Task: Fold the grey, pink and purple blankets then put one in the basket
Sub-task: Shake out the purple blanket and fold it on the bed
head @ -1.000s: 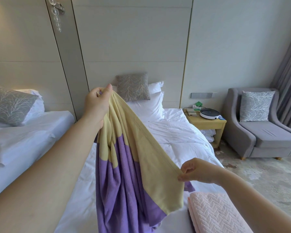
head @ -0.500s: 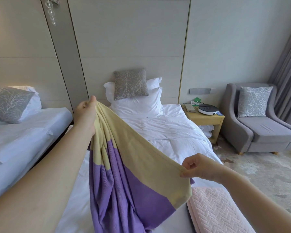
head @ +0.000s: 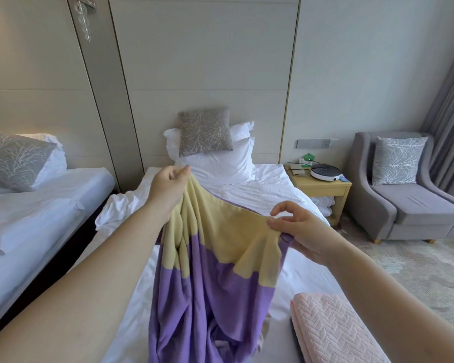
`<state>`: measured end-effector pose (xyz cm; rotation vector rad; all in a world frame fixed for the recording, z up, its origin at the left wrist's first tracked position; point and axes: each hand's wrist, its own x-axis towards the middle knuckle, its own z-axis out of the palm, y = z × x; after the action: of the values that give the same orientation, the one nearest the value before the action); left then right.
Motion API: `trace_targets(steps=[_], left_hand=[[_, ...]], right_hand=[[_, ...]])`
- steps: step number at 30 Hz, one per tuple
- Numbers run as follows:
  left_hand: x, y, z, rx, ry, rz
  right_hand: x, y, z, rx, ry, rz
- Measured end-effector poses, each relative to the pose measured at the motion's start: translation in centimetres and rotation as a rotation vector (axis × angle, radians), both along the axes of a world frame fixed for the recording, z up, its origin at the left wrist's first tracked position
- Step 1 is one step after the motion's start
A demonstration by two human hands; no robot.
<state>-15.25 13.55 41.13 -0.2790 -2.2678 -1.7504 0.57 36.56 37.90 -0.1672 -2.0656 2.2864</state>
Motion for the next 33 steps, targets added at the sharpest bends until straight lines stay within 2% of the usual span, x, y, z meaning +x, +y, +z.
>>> trace_targets(steps=[3, 7, 8, 11, 13, 16, 19, 25, 28, 33], left_hand=[[0.8, 0.9, -0.2, -0.046, 0.014, -0.084], [3.2, 2.0, 0.4, -0.228, 0.108, -0.090], [4.2, 2.1, 0.6, -0.220, 0.140, -0.155], [7.6, 2.3, 1.0, -0.145, 0.133, -0.536], [8.8, 2.5, 0.6, -0.209, 0.144, -0.657], [9.0, 2.7, -0.1, -0.301, 0.197, -0.583], [8.9, 2.7, -0.3, -0.251, 0.197, -0.518], [9.3, 2.6, -0.7, -0.060, 0.089, -0.519], [9.2, 2.6, -0.7, -0.040, 0.066, -0.551], [9.4, 2.6, -0.3, -0.081, 0.026, -0.620]], right_hand=[[-0.4, -1.7, 1.7, -0.073, 0.064, 0.005], [-1.3, -3.3, 3.5, -0.198, 0.131, -0.149], [-1.5, -3.5, 3.8, -0.216, 0.132, -0.188], [-1.7, -4.2, 4.4, -0.235, 0.121, -0.243], [-1.6, -4.7, 4.6, -0.240, 0.118, -0.244], [-1.4, -5.1, 4.6, -0.272, 0.125, -0.210], [-1.1, -5.2, 4.3, -0.265, 0.184, -0.179], [-0.2, -5.3, 3.0, -0.049, 0.326, -0.111], [0.3, -5.1, 3.0, 0.070, 0.386, -0.044], [0.6, -5.1, 3.4, 0.484, 0.471, -0.149]])
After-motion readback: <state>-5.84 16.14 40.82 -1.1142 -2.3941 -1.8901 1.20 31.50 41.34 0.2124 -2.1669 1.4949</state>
